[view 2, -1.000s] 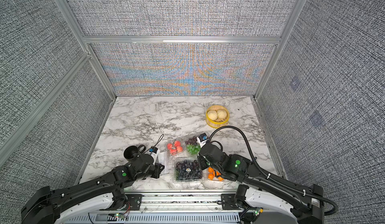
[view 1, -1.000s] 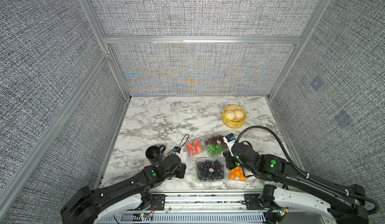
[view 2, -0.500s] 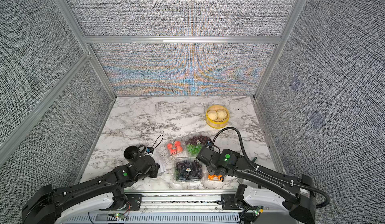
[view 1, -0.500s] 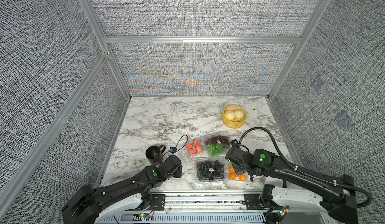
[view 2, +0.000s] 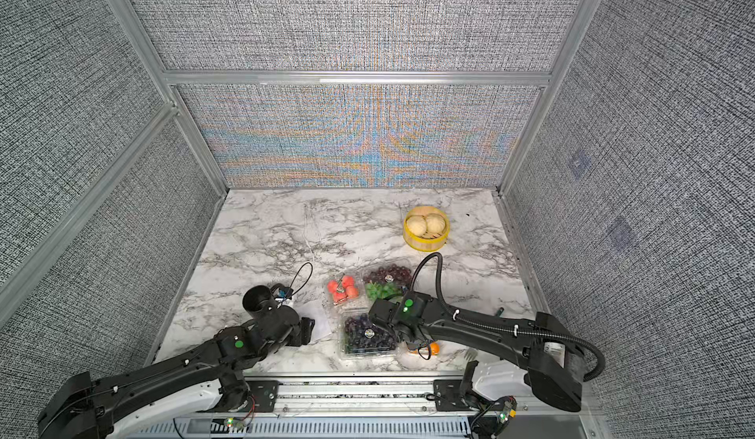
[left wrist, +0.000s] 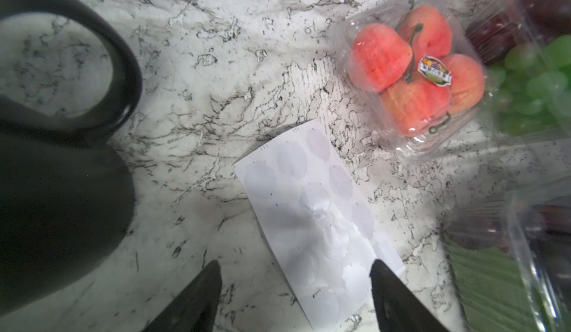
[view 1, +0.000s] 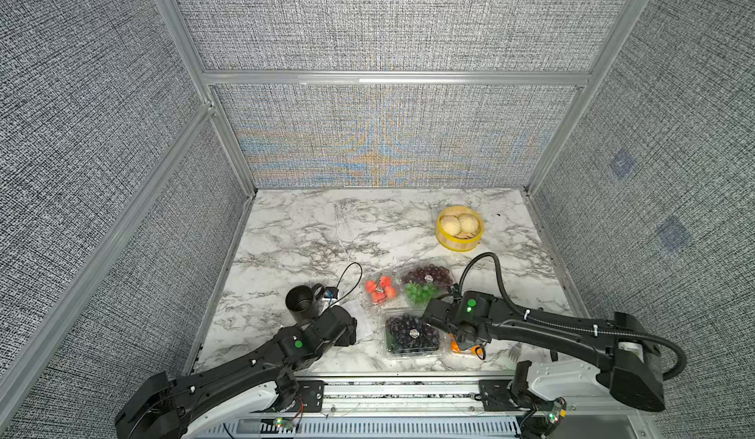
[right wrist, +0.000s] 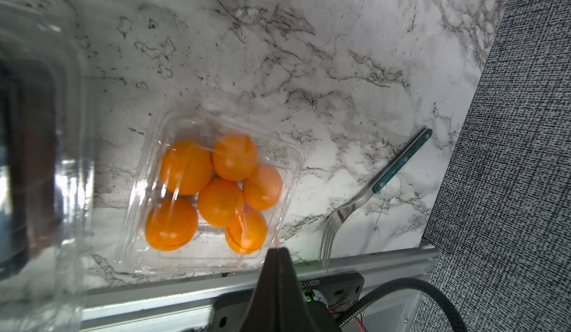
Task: Label fruit boxes
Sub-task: Place the label sticker at the center of the board.
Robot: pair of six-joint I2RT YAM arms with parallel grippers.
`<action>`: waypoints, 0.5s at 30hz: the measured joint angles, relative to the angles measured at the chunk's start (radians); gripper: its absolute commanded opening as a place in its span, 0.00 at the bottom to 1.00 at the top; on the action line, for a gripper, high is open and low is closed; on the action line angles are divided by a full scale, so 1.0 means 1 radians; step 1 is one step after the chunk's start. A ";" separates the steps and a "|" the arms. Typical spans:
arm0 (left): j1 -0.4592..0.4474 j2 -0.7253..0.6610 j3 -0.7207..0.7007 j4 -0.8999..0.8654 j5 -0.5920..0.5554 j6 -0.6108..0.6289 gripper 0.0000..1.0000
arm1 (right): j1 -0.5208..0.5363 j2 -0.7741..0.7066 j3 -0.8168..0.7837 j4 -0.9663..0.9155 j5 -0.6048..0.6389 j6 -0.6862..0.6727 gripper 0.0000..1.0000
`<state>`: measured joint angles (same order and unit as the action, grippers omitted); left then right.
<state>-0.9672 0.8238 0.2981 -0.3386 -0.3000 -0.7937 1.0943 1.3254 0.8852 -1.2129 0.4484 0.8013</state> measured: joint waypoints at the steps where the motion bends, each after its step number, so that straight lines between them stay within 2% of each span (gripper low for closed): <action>1: 0.000 -0.006 -0.003 -0.002 -0.001 0.000 0.78 | 0.000 0.006 -0.003 0.012 -0.006 0.000 0.00; 15: 0.000 -0.136 -0.056 0.008 0.049 0.027 0.78 | -0.001 0.098 -0.060 0.174 -0.083 -0.031 0.00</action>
<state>-0.9672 0.6880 0.2424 -0.3302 -0.2512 -0.7666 1.0935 1.4231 0.8253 -1.0386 0.3653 0.7700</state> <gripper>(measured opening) 0.776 0.048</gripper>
